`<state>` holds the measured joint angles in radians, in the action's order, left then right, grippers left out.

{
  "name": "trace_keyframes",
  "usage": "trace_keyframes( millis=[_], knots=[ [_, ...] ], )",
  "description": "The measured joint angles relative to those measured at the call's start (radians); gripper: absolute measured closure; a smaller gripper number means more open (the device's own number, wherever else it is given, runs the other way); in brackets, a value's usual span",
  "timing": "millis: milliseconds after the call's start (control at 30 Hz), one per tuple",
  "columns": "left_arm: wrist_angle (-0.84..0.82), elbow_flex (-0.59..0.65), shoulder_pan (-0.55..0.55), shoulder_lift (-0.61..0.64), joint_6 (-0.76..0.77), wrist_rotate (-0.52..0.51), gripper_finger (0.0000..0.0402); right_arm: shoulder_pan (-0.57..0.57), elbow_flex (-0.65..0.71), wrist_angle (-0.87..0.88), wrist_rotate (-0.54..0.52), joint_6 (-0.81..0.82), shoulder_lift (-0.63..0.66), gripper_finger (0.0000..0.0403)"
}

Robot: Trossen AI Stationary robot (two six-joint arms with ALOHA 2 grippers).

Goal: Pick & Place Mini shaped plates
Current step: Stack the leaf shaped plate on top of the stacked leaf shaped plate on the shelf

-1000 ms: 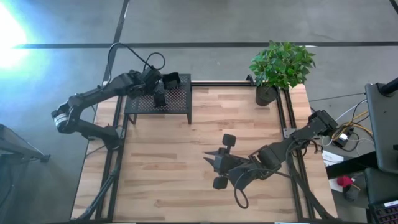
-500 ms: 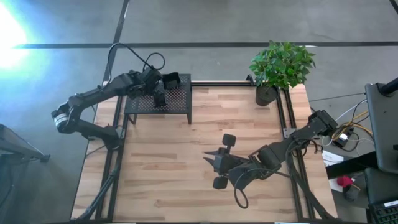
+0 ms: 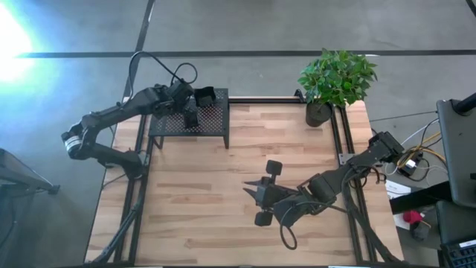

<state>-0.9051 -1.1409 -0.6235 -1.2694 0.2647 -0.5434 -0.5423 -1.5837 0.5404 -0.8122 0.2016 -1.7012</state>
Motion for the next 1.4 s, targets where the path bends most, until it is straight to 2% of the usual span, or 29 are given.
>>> trace_keyframes(
  millis=[300, 533, 700, 1233, 1400],
  knots=[
    [0.004, -0.046, 0.000, 0.000, 0.103, -0.042, 0.0401, 0.000, 0.000, 0.000, 0.000, 0.000, 0.000, 0.0330],
    [0.003, -0.092, -0.026, 0.000, 0.315, -0.042, 0.0401, 0.000, 0.000, 0.000, 0.000, 0.003, 0.000, 0.0330],
    [-0.011, -0.098, -0.057, 0.000, 0.405, -0.039, 0.0401, 0.000, 0.000, 0.000, 0.000, 0.004, 0.000, 0.0330],
    [-0.008, -0.098, -0.068, 0.000, 0.432, 0.005, 0.0401, -0.001, 0.000, 0.000, 0.000, -0.004, 0.000, 0.0330],
    [-0.008, -0.098, -0.069, 0.000, 0.432, 0.002, 0.0382, -0.001, 0.000, 0.000, 0.000, -0.003, 0.000, 0.0330]
  ],
)
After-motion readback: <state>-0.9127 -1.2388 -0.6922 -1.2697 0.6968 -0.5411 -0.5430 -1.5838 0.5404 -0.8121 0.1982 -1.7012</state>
